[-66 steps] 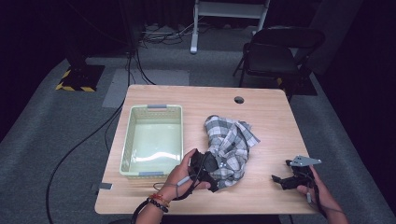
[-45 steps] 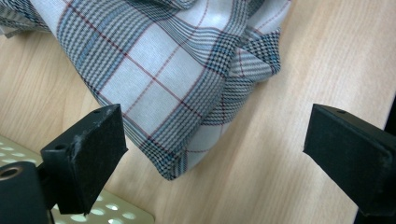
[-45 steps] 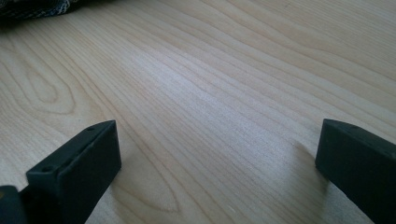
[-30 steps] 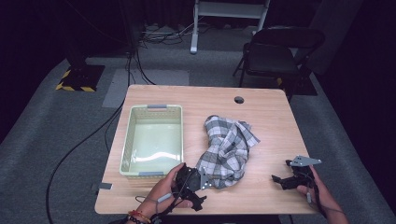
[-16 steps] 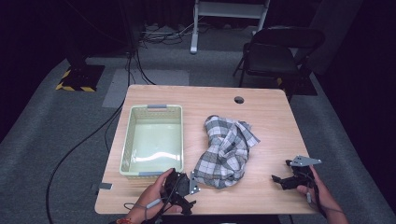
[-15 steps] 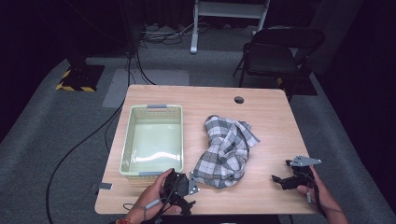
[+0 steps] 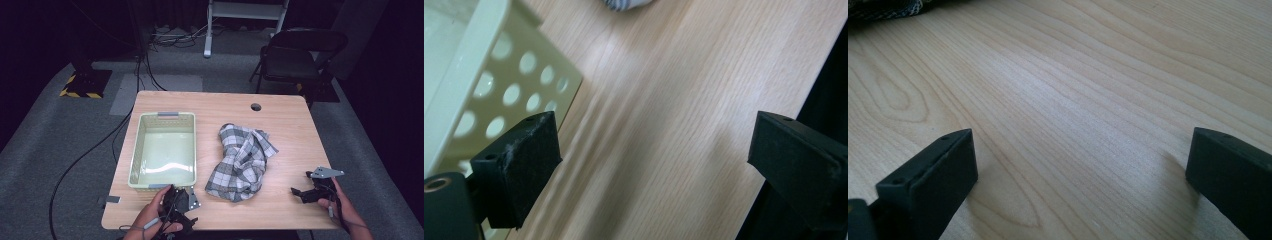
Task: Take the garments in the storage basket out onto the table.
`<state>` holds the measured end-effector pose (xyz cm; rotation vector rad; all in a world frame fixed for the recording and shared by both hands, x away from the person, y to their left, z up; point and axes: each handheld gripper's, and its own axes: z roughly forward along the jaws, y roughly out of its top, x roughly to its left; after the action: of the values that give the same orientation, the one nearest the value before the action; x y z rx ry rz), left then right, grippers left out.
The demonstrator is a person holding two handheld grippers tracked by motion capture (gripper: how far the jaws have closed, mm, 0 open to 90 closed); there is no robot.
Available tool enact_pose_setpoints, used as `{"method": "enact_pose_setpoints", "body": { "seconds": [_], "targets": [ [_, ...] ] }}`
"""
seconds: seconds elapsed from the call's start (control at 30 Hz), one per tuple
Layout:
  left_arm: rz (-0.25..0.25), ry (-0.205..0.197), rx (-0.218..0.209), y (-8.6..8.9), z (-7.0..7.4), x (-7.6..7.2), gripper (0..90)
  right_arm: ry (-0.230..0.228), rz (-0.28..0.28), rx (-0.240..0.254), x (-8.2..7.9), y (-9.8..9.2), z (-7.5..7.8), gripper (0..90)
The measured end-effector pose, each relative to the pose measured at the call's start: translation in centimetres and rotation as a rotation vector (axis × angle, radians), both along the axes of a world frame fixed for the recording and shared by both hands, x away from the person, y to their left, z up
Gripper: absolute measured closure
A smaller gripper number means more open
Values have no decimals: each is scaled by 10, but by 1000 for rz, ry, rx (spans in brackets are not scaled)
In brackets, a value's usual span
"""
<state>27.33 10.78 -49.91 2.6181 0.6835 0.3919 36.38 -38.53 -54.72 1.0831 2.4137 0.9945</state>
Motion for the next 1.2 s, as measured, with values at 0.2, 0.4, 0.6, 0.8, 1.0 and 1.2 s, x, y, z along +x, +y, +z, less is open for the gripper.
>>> {"method": "enact_pose_setpoints", "body": {
  "seconds": [0.2, 0.4, 0.6, 0.8, 1.0, 1.2],
  "targets": [
    [32, 10, -5, 10, -5, 1, 63, 0, 0, 0, 0, 0, 0, 1],
    [52, 22, -5, 18, -10, 0, 64, 0, 0, 0, 0, 0, 0, 1],
    [71, 23, -26, 26, -13, -2, 63, 0, 0, 0, 0, 0, 0, 1],
    [104, 33, -44, 36, -16, -1, 63, 0, 0, 0, 0, 0, 0, 1],
    [153, 49, -74, 49, -24, 0, 67, 0, 0, 0, 0, 0, 0, 1],
    [187, 62, -98, 59, -28, 2, 68, 0, 0, 0, 0, 0, 0, 1]
  ]
}}
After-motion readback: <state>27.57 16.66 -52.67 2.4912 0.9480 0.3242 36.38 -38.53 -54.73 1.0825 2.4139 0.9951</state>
